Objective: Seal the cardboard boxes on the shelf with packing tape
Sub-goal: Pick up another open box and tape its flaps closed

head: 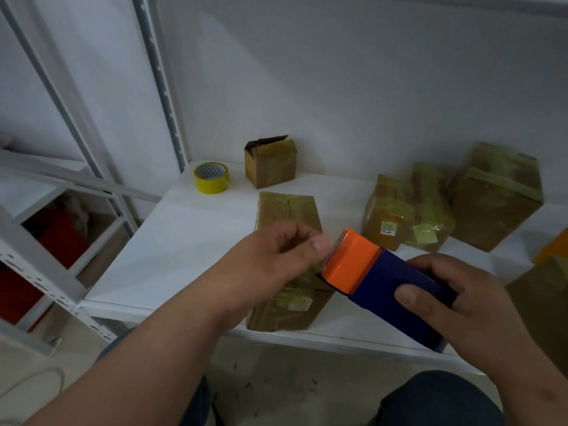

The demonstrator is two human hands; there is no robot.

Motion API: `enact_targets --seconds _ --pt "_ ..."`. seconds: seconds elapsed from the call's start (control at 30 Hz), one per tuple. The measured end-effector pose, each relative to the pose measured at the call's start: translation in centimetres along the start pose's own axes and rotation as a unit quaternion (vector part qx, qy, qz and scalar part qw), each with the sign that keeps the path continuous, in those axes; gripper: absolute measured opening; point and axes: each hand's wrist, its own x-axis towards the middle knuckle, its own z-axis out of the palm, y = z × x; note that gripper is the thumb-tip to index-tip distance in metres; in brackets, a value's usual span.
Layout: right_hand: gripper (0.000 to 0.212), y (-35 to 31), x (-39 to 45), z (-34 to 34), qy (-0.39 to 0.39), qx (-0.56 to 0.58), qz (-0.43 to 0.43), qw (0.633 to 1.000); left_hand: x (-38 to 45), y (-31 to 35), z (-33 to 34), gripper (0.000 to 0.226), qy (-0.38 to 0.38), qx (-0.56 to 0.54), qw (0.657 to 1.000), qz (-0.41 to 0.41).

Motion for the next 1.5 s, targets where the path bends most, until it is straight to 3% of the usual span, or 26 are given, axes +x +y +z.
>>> enact_targets --seconds 0.23,0.37,0.47,0.6,0.73,0.83,0.97,1.13,1.23,1.3,1.5 --pt "0.061 -1.1 -0.4 -0.1 -0.022 0.006 -0.030 0.999 -0.6 -0.4 0.1 0.032 0.002 -0.222 0.972 -0.079" --pt "0.055 -1.7 -0.6 -0.3 -0.043 -0.020 -0.046 0.998 -1.0 -0.1 0.6 0.030 0.101 -0.105 0.988 -0.042" --pt "0.053 -1.9 -0.7 -0.3 -0.063 -0.042 -0.052 0.996 -1.3 0.3 0.4 0.031 0.134 -0.044 0.990 -0.021" --pt "0.054 -2.3 -0.8 -0.4 -0.074 -0.057 -0.070 0.993 -1.4 0.6 0.4 0.028 0.137 -0.061 0.988 -0.042" --pt "0.054 -2.1 -1.1 -0.6 -0.066 -0.046 -0.070 0.994 -1.7 0.9 0.3 0.024 0.108 -0.147 0.981 -0.065" --pt "0.051 -1.9 -1.2 -0.6 -0.061 -0.044 -0.072 0.995 -1.9 0.8 0.5 0.011 0.095 -0.102 0.989 -0.039" --pt "0.046 -1.7 -1.2 -0.6 -0.066 -0.040 -0.074 0.994 -1.8 0.5 0.3 0.021 0.103 -0.060 0.992 -0.042" --pt "0.057 -1.3 -0.5 -0.8 -0.097 -0.055 -0.096 0.989 -1.9 0.8 0.1 0.020 0.107 -0.022 0.993 -0.043" --pt "0.047 -1.2 -0.3 -1.3 -0.116 -0.068 -0.110 0.985 -1.9 1.3 -0.8 0.022 0.143 -0.019 0.989 -0.040" --pt "0.044 -1.1 -0.2 -1.9 -0.123 -0.065 -0.101 0.985 -1.8 1.6 -2.2 0.021 0.159 -0.028 0.986 -0.043" --pt "0.064 -0.1 0.9 -4.4 -0.157 -0.041 -0.023 0.987 -2.2 2.1 -5.1 0.016 0.188 -0.066 0.979 -0.054"
